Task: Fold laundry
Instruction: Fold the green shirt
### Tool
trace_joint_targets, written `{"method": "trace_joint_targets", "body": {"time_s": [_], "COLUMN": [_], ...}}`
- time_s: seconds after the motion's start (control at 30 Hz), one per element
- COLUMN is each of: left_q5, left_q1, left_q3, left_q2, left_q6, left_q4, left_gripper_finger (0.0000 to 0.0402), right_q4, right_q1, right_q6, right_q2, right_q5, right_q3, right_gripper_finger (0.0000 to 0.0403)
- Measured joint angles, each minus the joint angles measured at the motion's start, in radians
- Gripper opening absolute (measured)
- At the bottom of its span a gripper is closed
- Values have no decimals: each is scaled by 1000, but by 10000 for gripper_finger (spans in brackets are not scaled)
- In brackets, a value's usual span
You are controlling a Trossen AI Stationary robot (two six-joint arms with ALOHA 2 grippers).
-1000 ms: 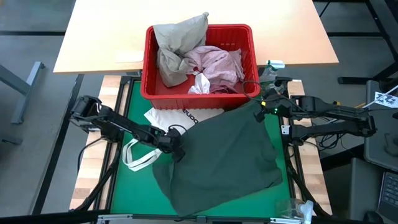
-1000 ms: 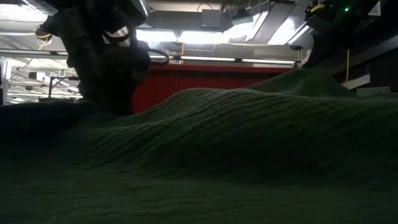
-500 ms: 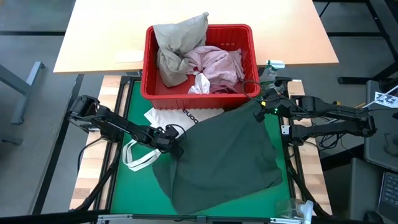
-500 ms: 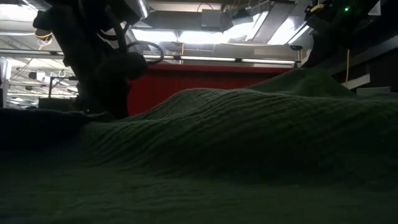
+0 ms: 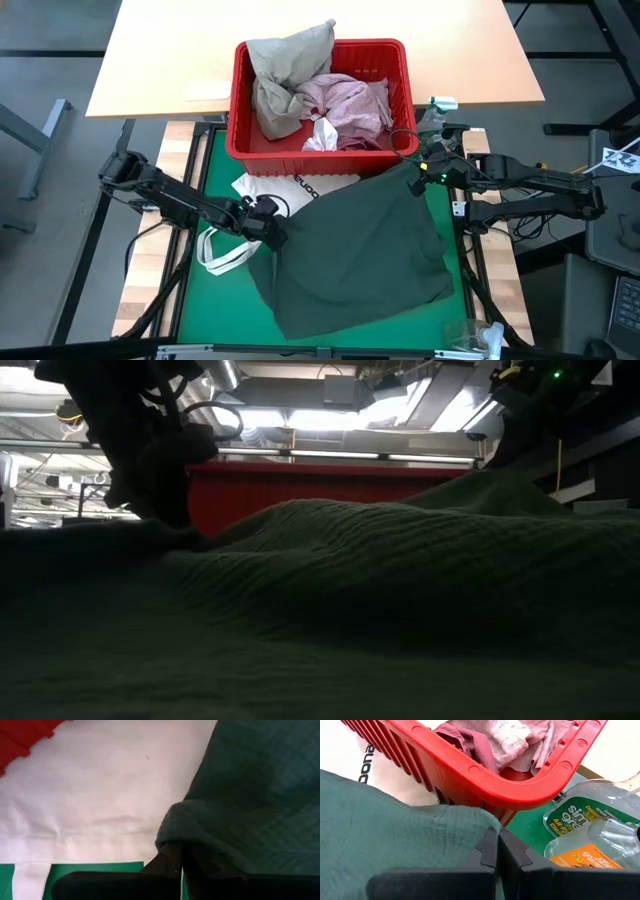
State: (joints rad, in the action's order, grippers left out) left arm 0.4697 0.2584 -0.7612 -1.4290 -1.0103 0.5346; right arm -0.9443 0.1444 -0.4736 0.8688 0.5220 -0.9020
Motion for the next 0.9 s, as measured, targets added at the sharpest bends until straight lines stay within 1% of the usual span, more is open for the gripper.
{"method": "trace_joint_targets", "body": {"time_s": [0.27, 0.37, 0.5, 0.67, 0.83, 0.9], "left_q5": [-37, -58, -72, -84, -144, -141], "left_q1": [-2, -2, -3, -3, -3, -3], "left_q3": [0, 0, 0, 0, 0, 0], "left_q2": [-9, -9, -9, -9, -9, -9], "left_q6": [4, 46, 76, 78, 61, 39], "left_q4": [-10, -11, -11, -7, 15, 18], "left_gripper_finger": [0, 4, 37, 83, 93, 92], "right_q4": [0, 0, 0, 0, -1, -1], "right_q1": [0, 0, 0, 0, 0, 0], "right_q6": [0, 6, 6, 7, 7, 7], "right_q2": [0, 0, 0, 0, 0, 0], "right_q5": [0, 0, 0, 0, 0, 0], "right_q3": [0, 0, 0, 0, 0, 0], "right_gripper_finger": [3, 3, 3, 3, 3, 3]}}
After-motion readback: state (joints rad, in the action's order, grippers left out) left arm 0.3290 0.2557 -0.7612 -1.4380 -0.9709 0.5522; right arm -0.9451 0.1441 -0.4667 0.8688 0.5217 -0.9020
